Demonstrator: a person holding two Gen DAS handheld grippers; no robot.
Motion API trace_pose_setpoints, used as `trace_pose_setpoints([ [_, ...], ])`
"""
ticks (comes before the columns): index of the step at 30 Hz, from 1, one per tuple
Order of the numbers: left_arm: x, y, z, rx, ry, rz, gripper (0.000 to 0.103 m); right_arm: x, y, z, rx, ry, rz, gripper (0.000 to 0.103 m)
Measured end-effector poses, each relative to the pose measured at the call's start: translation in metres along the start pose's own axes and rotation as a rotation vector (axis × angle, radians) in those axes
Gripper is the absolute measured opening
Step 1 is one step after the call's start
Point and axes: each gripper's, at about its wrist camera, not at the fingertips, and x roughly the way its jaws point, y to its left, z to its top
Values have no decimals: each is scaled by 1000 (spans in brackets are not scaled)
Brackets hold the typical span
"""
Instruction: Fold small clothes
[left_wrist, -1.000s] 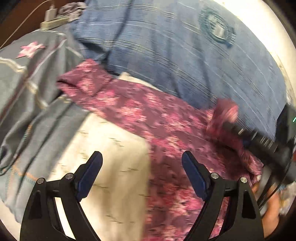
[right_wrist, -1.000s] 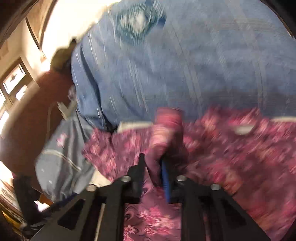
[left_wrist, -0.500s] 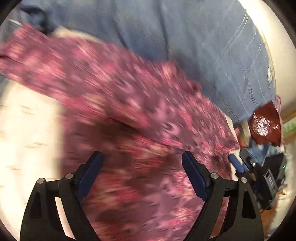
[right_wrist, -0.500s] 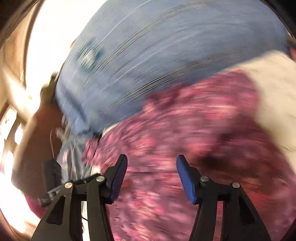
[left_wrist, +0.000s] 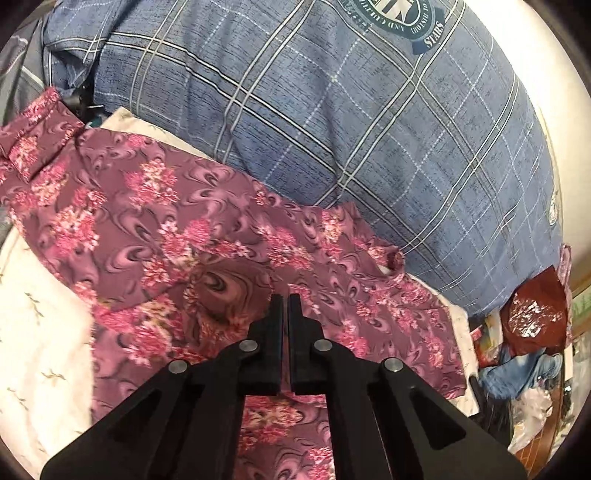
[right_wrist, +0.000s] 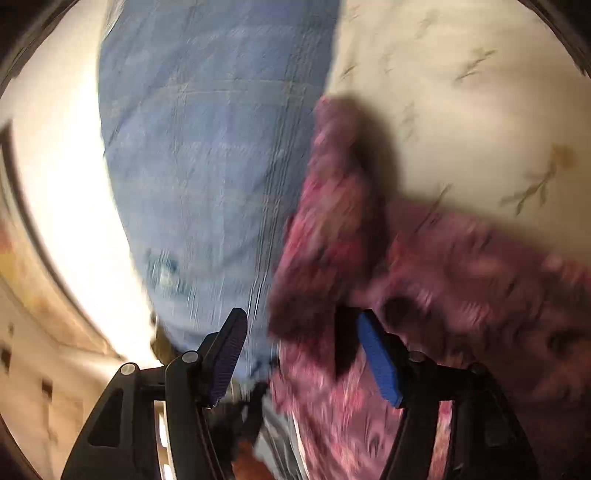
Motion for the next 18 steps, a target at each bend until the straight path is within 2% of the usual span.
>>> trace_pose_setpoints([
  [2,2,4,-1,-15,27,0,1,-4,-7,6,94,-79,9,55],
  [3,2,6,0,-19,37,-1,1,-6,-6,10,100,-97,-3,37],
  [4,4,7,-3,-18,47,3,1,-10,-2,16,64,-111,-39,7],
  [7,18,4,-7,30,71,63,1,-32,14,29,-72,-169,-89,8],
  [9,34,3,-14,63,115,137,1,-44,14,40,-168,-188,-212,8],
  [10,42,6,-17,67,146,156,1,-44,6,45,-172,-173,-269,8],
  [12,40,7,-19,75,122,168,2,-42,-9,50,-153,-102,-237,5],
  [13,37,8,-19,84,132,178,2,-46,-6,49,-167,-94,-238,11],
  [14,32,10,-18,80,145,165,2,-53,0,43,-184,-85,-258,12],
  [16,19,17,-11,46,142,124,2,-63,10,32,-193,-107,-298,22],
  [17,10,20,-6,21,126,102,3,-67,18,26,-213,-103,-271,23],
  [18,4,21,-3,2,112,85,9,-68,31,18,-257,-95,-240,23],
])
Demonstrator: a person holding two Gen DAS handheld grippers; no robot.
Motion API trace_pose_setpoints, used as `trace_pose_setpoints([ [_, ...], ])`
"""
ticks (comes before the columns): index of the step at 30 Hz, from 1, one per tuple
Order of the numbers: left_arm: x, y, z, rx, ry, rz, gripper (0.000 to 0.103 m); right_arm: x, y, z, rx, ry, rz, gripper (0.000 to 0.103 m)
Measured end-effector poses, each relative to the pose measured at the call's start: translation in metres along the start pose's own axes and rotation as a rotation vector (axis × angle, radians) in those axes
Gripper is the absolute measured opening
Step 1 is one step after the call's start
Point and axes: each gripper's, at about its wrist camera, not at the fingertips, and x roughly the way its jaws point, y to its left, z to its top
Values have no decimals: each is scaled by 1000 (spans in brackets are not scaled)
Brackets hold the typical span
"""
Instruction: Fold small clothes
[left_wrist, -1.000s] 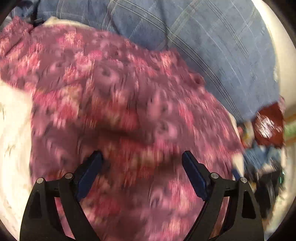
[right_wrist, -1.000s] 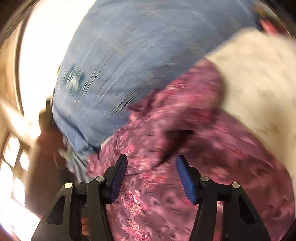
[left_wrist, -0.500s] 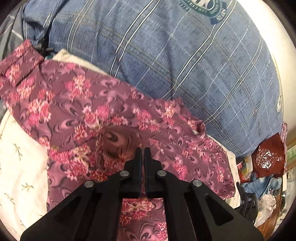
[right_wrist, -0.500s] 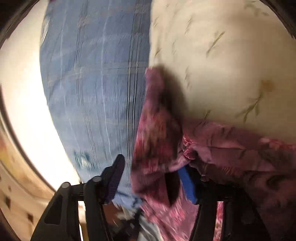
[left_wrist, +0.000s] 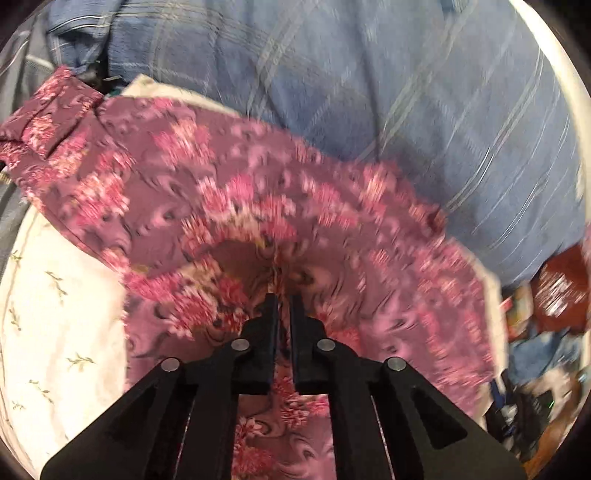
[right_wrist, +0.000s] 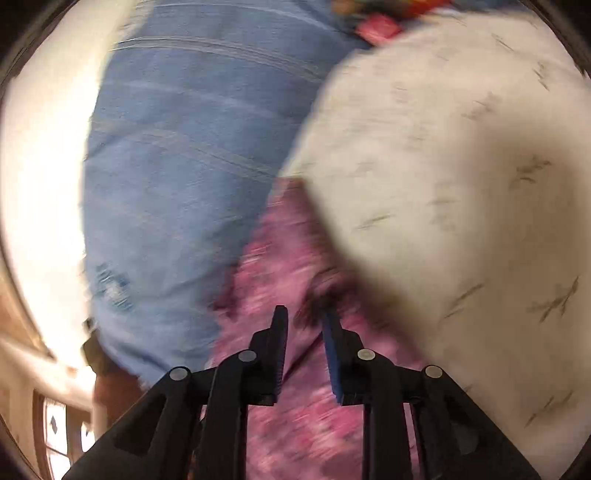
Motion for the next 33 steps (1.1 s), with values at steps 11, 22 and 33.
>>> trace_pose_setpoints([
  [11,42,-40,-21,192,2,94,54,103,58,-28,-538,115,-250,51],
  [22,-34,90,76,82,-88,243,58,100,53,-48,-687,63,-198,69],
  [33,-32,230,127,-380,-87,70,58,102,55,-50,-689,60,-188,72],
])
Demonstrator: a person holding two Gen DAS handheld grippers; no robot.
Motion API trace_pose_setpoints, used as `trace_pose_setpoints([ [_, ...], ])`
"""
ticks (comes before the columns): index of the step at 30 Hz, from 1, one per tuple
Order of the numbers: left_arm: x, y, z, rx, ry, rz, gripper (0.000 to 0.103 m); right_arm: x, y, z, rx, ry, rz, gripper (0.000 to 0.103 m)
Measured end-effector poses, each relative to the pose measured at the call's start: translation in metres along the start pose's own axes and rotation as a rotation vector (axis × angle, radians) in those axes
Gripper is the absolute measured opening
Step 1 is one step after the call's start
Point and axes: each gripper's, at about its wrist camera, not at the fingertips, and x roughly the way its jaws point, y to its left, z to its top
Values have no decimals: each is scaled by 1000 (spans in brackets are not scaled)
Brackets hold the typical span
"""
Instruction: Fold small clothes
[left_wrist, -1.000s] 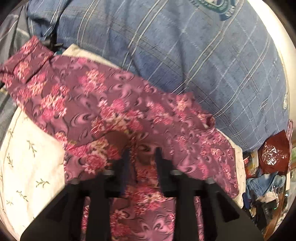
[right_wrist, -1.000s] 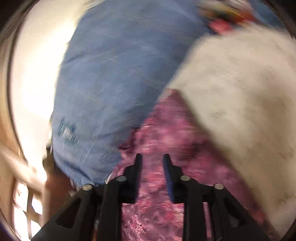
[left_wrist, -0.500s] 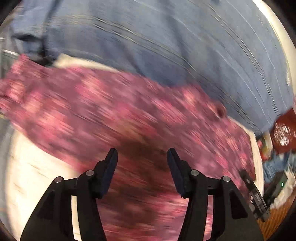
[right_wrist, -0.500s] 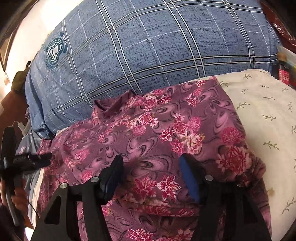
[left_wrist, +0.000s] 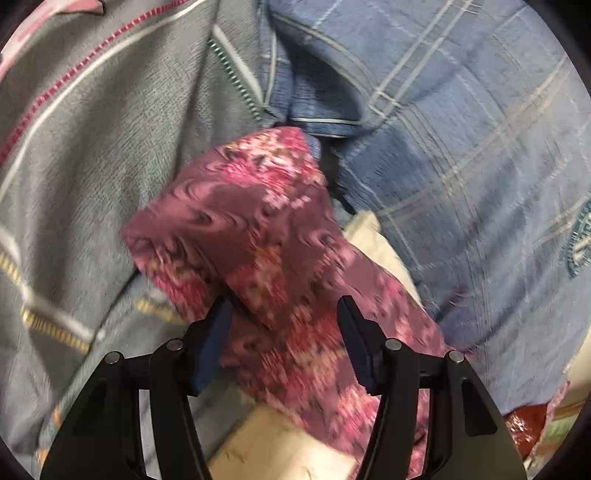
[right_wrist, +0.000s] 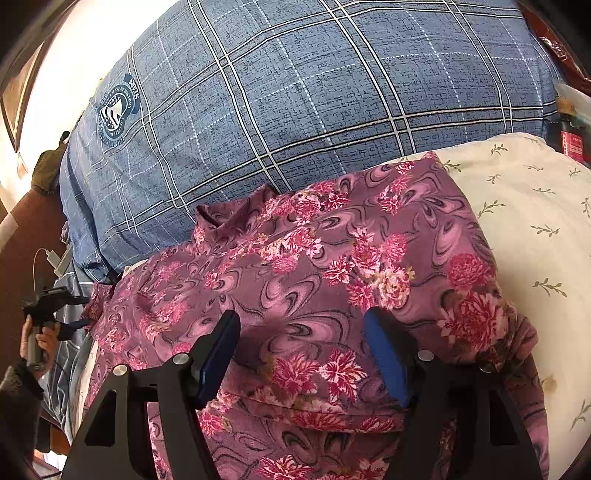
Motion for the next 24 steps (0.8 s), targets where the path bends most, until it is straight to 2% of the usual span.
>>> trace_pose_setpoints([
  [3,15,4,6,-10,-15,35,56,0,0,0,1,0,7,74],
  [5,20,11,12,-43,-24,13,28,0,0,0,0,-1,9,74],
  [6,22,13,12,-62,-18,-13,7,0,-1,0,0,-1,10,74],
  [8,18,19,12,-107,-20,-62,6,0,-1,-1,2,-2,13,74],
  [11,4,14,8,-97,-49,-80,5,-1,-2,-1,2,-3,18,74],
  [15,-26,-3,-5,-81,-65,-162,5,-1,-3,-1,6,-5,24,74],
  [21,-64,-62,-45,-4,-57,-312,5,-2,-2,-1,10,-8,27,74],
  [24,-66,-100,-73,29,-26,-381,5,-3,-3,-1,16,-11,34,74],
])
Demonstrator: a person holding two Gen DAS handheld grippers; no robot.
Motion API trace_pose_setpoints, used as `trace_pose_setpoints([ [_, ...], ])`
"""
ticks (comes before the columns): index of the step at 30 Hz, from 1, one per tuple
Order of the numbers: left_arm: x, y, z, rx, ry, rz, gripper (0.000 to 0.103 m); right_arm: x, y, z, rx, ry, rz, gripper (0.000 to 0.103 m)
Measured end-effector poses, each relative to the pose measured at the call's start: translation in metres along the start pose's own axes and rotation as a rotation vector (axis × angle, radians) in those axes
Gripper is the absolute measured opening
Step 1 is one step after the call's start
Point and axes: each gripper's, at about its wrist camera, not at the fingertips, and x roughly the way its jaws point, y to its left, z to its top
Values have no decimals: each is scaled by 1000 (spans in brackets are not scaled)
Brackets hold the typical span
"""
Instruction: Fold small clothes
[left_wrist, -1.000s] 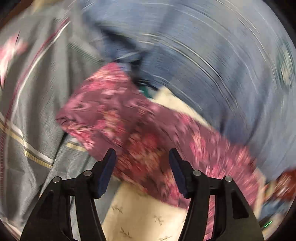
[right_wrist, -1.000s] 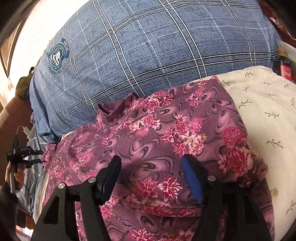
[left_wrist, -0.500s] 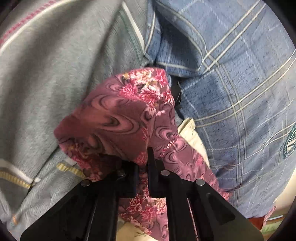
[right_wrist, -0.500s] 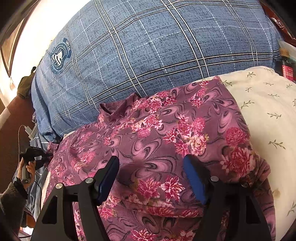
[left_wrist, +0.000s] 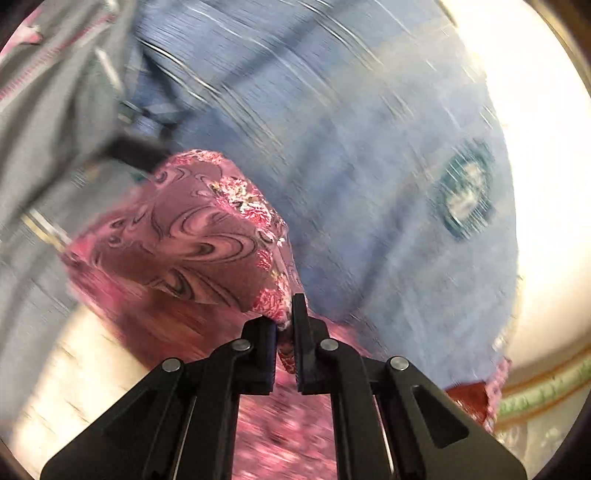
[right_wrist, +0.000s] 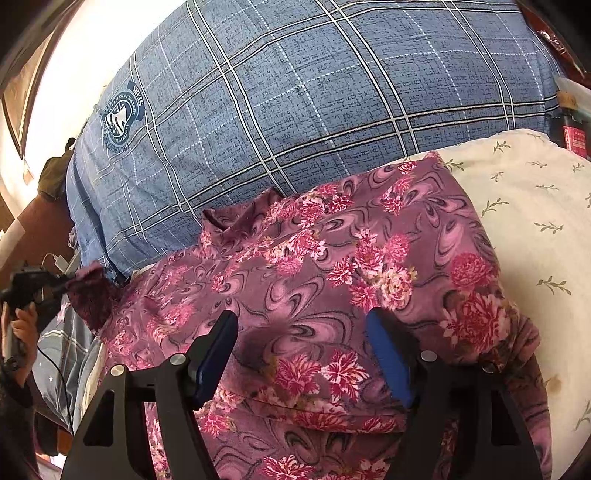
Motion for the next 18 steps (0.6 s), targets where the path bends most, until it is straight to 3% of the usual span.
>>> trace_pose_setpoints([
  [7,71,-61,-84,23,184,-118,5,-2,-2,0,10,-6,15,74],
  [13,131,-66,-155,-3,348,-95,5,-3,-3,-1,24,-10,32,74],
  [17,130,-59,-174,15,396,-83,9,-2,-2,3,36,15,24,74],
  [18,124,-60,-174,29,405,-93,17,-1,1,6,34,35,5,74],
])
